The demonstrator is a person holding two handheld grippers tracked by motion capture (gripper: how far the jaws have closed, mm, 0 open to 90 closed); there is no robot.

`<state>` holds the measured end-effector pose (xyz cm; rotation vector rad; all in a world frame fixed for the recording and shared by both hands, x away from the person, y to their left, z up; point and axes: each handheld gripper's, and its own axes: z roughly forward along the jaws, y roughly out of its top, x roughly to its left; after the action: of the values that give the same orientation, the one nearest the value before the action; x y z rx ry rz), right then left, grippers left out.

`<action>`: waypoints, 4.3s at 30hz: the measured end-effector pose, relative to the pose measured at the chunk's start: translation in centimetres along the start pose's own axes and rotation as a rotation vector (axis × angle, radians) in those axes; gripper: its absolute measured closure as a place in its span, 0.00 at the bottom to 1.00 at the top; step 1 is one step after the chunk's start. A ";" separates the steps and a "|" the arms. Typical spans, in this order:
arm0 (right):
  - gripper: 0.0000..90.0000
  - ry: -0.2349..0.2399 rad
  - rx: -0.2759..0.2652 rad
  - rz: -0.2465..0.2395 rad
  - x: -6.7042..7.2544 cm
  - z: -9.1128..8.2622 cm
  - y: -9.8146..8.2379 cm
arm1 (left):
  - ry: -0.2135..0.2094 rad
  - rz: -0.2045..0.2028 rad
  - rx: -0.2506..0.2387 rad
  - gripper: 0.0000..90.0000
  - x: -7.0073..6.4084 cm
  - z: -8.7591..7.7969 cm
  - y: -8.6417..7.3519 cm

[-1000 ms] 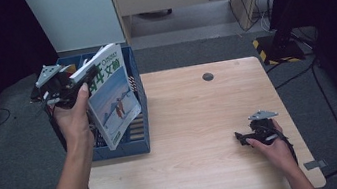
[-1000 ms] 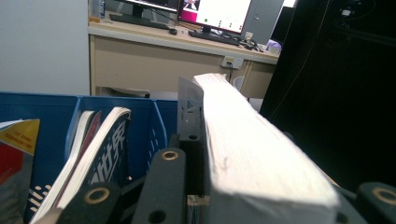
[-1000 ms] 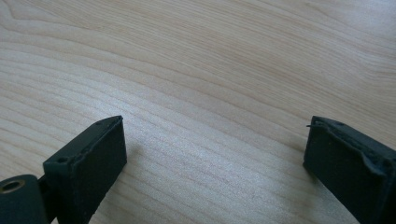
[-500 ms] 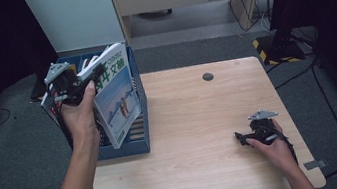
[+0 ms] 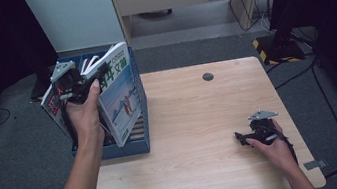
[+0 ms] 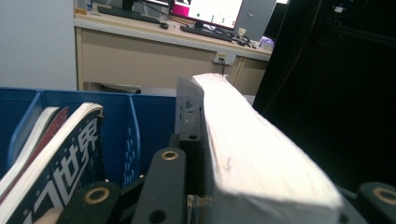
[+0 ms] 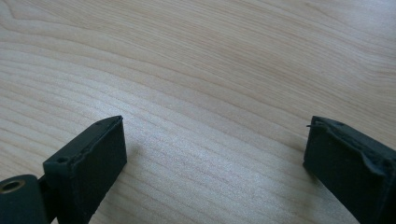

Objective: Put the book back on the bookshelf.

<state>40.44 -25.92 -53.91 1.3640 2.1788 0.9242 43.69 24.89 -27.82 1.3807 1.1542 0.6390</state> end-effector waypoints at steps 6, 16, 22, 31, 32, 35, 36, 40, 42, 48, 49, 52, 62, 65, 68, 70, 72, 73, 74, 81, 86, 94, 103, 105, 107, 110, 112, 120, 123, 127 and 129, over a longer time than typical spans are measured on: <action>0.07 0.000 0.000 0.000 0.0 0.0 0.0 | -0.004 0.002 -0.001 0.81 0.1 0.6 -0.1; 0.07 0.000 0.000 0.001 0.0 0.0 0.0 | -0.016 0.006 -0.014 0.81 0.4 1.5 -0.3; 0.07 0.000 0.000 0.000 0.0 0.0 0.0 | -0.017 0.015 -0.037 0.81 0.4 1.8 -0.6; 0.07 0.000 0.000 0.000 0.0 0.0 0.0 | -0.036 0.005 -0.050 0.81 0.4 2.4 -1.4; 0.07 0.000 0.000 0.000 0.0 0.0 0.0 | -0.034 0.004 -0.053 0.81 0.4 2.5 -1.4; 0.07 0.000 0.000 0.000 0.0 0.0 0.0 | -0.034 0.009 -0.058 0.80 0.6 2.6 -1.5; 0.07 0.000 0.000 0.000 0.0 0.0 0.0 | -0.033 0.009 -0.059 0.80 0.7 2.6 -1.5; 0.07 0.000 0.000 0.000 0.0 0.0 0.0 | -0.032 0.001 -0.065 0.80 1.0 2.8 -1.7; 0.07 0.000 0.000 0.000 0.0 0.0 0.0 | -0.031 -0.001 -0.067 0.80 1.0 3.0 -1.8; 0.07 0.002 0.002 0.000 0.0 0.0 0.0 | -0.035 -0.007 -0.071 0.80 1.2 3.4 -2.5; 0.07 0.002 0.002 0.000 0.0 0.0 0.0 | -0.034 -0.007 -0.071 0.80 1.3 3.5 -2.6; 0.07 0.002 0.002 0.000 0.0 0.0 0.0 | -0.030 -0.011 -0.073 0.80 1.4 3.7 -3.0; 0.07 0.002 0.002 0.000 0.0 0.0 0.0 | -0.043 -0.008 -0.081 0.80 1.7 4.0 -3.9; 0.07 0.002 0.002 -0.001 0.0 0.0 0.0 | -0.045 -0.011 -0.085 0.80 1.8 4.1 -4.1; 0.07 0.000 0.000 0.000 0.0 0.0 0.0 | -0.043 -0.018 -0.094 0.80 1.8 4.1 -4.3; 0.07 0.000 0.000 0.000 0.0 0.0 0.0 | -0.040 -0.029 -0.101 0.80 1.9 4.1 -4.5; 0.07 -0.001 0.000 -0.001 0.0 0.0 0.0 | -0.039 -0.028 -0.106 0.80 1.8 4.1 -4.7; 0.07 -0.001 0.000 -0.001 0.0 0.0 0.0 | -0.036 -0.025 -0.104 0.80 1.8 4.1 -4.8; 0.07 -0.001 0.000 0.000 0.0 0.0 0.0 | -0.035 -0.023 -0.100 0.80 1.8 4.1 -4.9; 0.07 -0.001 0.000 -0.001 0.0 0.0 0.0 | -0.027 -0.030 -0.094 0.80 2.2 4.0 -5.4; 0.07 -0.001 0.000 -0.001 0.0 0.0 0.0 | -0.026 -0.017 -0.097 0.80 2.1 4.0 -5.6; 0.07 -0.001 0.000 0.000 0.0 0.0 0.0 | -0.023 -0.025 -0.083 0.80 2.6 4.1 -6.8; 0.07 0.000 0.000 -0.001 0.0 0.0 0.0 | -0.024 -0.029 -0.095 0.79 2.8 3.8 -7.1; 0.07 -0.001 0.000 0.000 0.0 0.0 0.0 | -0.019 -0.033 -0.096 0.79 3.1 3.6 -7.4; 0.07 -0.001 0.000 -0.001 0.0 0.0 0.0 | -0.015 -0.030 -0.099 0.79 3.2 3.3 -7.6; 0.07 -0.001 0.000 0.000 0.0 0.0 0.0 | -0.006 -0.011 -0.088 0.80 3.3 2.8 -7.8; 0.07 0.001 0.001 -0.005 0.0 0.0 0.0 | 0.011 0.014 -0.075 0.80 3.2 2.6 -8.0; 0.07 0.000 0.000 0.000 0.0 0.0 0.0 | 0.019 -0.005 -0.085 0.79 3.5 2.0 -8.5; 0.07 0.000 0.001 0.000 0.0 0.0 0.0 | 0.019 -0.005 -0.085 0.79 3.6 1.8 -8.5; 0.07 0.000 0.001 -0.001 0.0 0.0 0.0 | 0.020 0.008 -0.083 0.79 3.5 1.7 -8.6; 0.07 0.000 0.001 0.000 0.0 0.0 0.0 | 0.015 0.019 -0.080 0.78 3.3 1.8 -8.6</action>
<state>40.49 -25.90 -53.91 1.3642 2.1793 0.9235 44.20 25.77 -37.17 1.3224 1.1175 0.7030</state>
